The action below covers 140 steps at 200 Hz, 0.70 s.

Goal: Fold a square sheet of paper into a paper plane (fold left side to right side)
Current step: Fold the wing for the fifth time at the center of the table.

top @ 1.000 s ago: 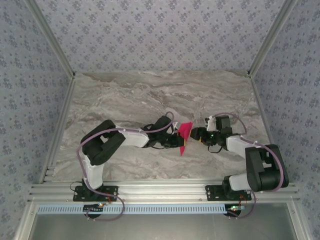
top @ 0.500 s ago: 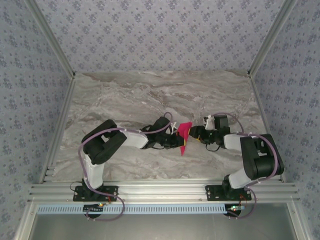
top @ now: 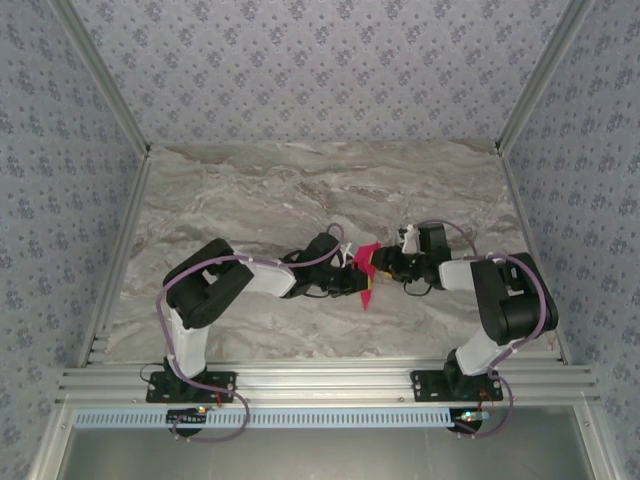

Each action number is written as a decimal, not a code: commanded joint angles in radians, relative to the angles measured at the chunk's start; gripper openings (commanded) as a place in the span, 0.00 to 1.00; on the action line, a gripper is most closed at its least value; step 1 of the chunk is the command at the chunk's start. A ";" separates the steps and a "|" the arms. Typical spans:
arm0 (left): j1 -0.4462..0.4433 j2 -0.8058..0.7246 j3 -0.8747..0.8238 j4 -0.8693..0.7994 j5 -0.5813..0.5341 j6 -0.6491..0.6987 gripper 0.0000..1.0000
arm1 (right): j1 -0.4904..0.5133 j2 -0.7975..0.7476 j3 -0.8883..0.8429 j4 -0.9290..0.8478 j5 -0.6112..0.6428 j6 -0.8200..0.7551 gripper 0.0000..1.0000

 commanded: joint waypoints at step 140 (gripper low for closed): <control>0.070 -0.107 -0.039 -0.027 -0.002 0.028 0.35 | 0.011 0.057 0.026 -0.119 0.053 -0.001 0.42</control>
